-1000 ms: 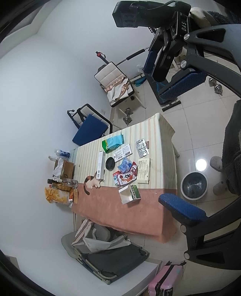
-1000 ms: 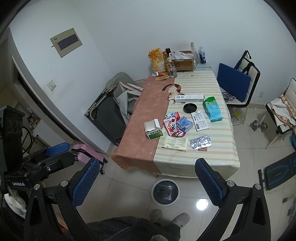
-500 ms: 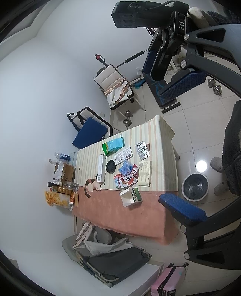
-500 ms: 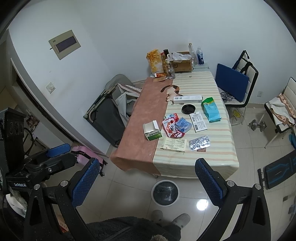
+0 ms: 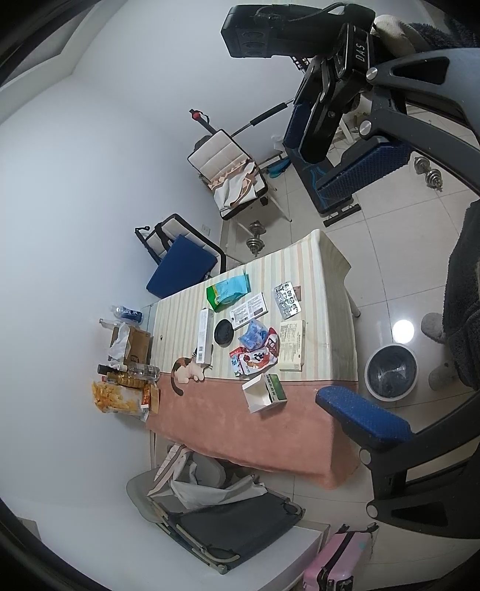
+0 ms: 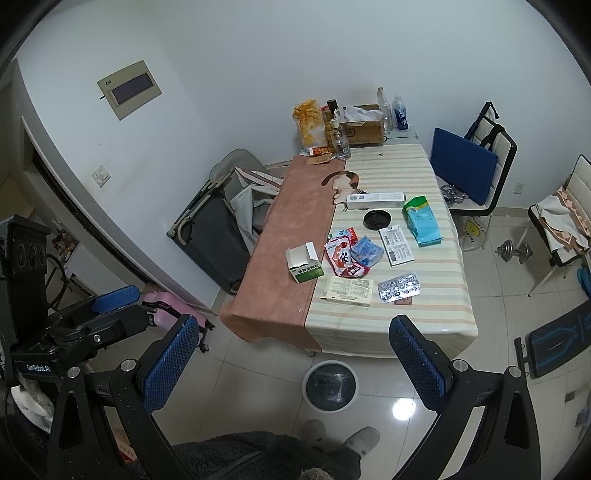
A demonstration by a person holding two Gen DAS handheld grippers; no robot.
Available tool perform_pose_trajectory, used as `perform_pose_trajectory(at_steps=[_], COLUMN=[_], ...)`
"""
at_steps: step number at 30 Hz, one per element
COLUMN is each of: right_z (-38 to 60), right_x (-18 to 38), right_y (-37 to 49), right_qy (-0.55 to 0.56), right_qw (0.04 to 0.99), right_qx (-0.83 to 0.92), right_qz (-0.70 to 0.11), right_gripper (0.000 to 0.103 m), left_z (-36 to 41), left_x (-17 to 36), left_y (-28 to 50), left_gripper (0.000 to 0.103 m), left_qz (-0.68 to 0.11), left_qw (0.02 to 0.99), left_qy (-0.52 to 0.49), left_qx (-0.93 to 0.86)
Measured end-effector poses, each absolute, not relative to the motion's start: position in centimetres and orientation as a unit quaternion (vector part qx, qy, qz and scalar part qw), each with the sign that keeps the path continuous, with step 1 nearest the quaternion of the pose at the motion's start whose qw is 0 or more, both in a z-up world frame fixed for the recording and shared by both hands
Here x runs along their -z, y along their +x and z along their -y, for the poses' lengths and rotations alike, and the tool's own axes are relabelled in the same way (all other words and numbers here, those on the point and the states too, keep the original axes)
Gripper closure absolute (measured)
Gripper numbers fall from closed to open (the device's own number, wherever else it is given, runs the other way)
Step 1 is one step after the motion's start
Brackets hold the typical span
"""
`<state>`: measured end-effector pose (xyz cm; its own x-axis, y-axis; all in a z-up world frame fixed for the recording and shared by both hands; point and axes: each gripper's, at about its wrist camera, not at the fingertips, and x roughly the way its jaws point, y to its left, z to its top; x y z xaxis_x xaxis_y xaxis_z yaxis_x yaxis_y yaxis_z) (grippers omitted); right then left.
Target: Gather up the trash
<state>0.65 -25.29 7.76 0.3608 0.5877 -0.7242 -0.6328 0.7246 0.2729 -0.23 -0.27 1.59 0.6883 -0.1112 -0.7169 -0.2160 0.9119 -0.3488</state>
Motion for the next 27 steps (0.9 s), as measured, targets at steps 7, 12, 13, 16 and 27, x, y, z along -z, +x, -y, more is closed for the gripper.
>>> perform_pose_trajectory(at_steps=[7, 12, 13, 16, 27], right_z=[25.3, 25.4, 25.2, 24.9, 23.7], right_x=[-7.8, -7.7, -7.8, -7.8, -4.7], right_y=[0.7, 0.7, 0.8, 1.0, 4.2], right_qy=[-0.027, -0.026, -0.025, -0.024, 0.000], right_qw=[0.824, 0.824, 0.824, 0.825, 0.857], right_qx=[-0.370, -0.369, -0.369, -0.365, -0.260], right_qz=[-0.429, -0.428, -0.429, -0.430, -0.444], right_gripper=[0.000, 0.000, 0.000, 0.000, 0.000], left_z=[0.2, 0.1, 0.1, -0.2, -5.7], left_x=[-1.6, -1.6, -1.6, -1.6, 3.3], left_y=[-0.1, 0.0, 0.1, 0.3, 5.1], left_gripper=[0.000, 0.000, 0.000, 0.000, 0.000], left_qz=[-0.394, -0.394, -0.395, -0.395, -0.428], left_qw=[0.895, 0.895, 0.894, 0.894, 0.876], left_qy=[-0.208, -0.209, -0.209, -0.209, -0.137], left_qx=[-0.028, -0.025, -0.024, -0.021, -0.173])
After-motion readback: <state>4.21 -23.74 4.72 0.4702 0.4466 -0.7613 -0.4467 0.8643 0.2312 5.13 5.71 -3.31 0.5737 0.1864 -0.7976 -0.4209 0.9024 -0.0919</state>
